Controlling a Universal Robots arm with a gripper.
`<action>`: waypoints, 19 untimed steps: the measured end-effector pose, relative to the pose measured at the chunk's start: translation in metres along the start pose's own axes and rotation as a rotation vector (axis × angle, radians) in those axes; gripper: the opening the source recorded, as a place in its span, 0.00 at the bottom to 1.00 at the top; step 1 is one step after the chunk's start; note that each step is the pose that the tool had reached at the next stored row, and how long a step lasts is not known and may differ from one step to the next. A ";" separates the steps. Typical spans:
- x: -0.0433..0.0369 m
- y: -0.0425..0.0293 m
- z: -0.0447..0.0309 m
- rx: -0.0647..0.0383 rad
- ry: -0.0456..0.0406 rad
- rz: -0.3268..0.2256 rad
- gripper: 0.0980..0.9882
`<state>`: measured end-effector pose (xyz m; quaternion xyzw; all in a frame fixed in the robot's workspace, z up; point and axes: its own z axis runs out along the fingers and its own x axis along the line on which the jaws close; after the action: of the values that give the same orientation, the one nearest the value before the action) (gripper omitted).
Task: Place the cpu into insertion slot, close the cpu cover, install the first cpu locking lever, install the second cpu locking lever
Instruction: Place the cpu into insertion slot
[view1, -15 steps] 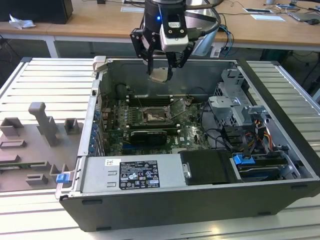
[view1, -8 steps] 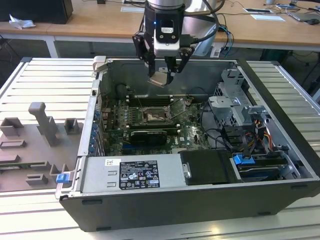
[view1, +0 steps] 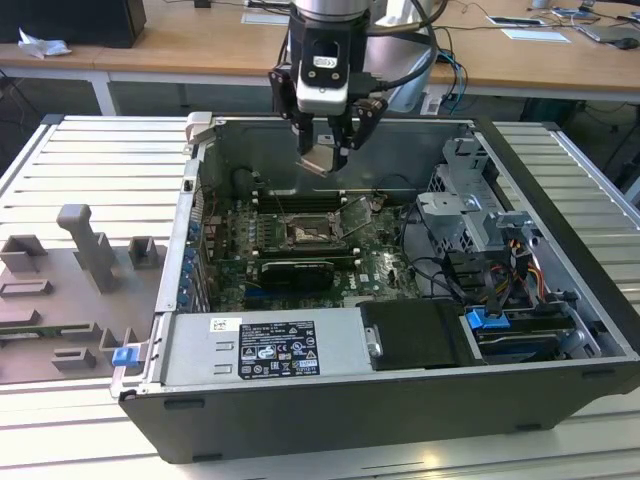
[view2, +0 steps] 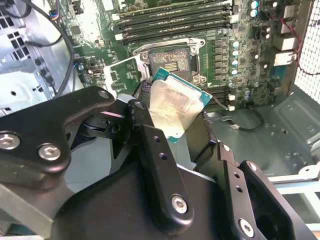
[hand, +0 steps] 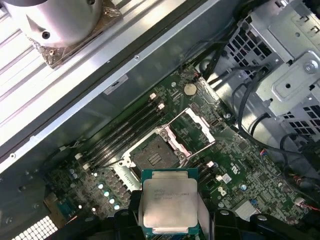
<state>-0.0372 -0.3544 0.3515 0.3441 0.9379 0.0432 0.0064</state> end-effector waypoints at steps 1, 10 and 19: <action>0.0000 0.0000 0.0001 0.000 -0.0008 0.009 0.48; 0.0000 -0.0001 0.0013 -0.002 -0.0103 0.120 0.48; 0.0000 -0.0002 0.0028 -0.004 -0.0180 0.210 0.48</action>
<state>-0.0371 -0.3544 0.3487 0.4406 0.8966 0.0423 0.0109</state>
